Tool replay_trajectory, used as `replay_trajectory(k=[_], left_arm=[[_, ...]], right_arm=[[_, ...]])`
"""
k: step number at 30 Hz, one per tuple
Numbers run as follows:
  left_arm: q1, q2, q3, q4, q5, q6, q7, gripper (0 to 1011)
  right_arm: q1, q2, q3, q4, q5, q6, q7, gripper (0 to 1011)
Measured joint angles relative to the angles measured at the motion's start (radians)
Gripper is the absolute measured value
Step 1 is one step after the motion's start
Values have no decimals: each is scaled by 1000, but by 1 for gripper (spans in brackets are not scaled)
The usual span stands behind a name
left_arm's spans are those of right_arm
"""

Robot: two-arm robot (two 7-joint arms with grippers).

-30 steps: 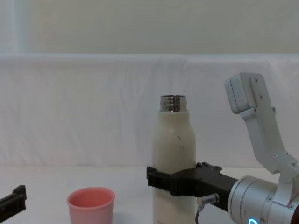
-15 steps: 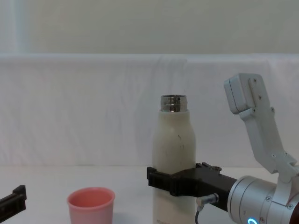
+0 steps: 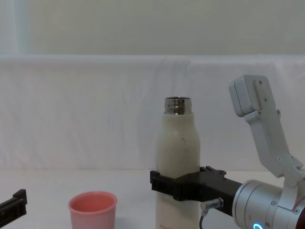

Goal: Grasp the thermos with one hand and pour water into the cup lid.

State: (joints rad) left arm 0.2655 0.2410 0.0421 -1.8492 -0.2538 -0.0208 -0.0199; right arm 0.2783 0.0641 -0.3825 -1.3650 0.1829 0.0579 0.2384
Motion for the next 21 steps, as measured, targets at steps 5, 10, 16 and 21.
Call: replay_trajectory(k=[5,10,16,21], left_arm=[[0,0,0,0,0,0,0,1001],[0,0,0,0,0,0,0,1001],[0,0,0,0,0,0,0,1001],[0,0,0,0,0,0,0,1001]], right_arm=[[0,0,0,0,0,0,0,958],[-14,10,2,-24,-5,1,0,957],[-32,24,4,-65,-11,3,-1,958],[-51,43,4,-114,-30,7,-9,958]])
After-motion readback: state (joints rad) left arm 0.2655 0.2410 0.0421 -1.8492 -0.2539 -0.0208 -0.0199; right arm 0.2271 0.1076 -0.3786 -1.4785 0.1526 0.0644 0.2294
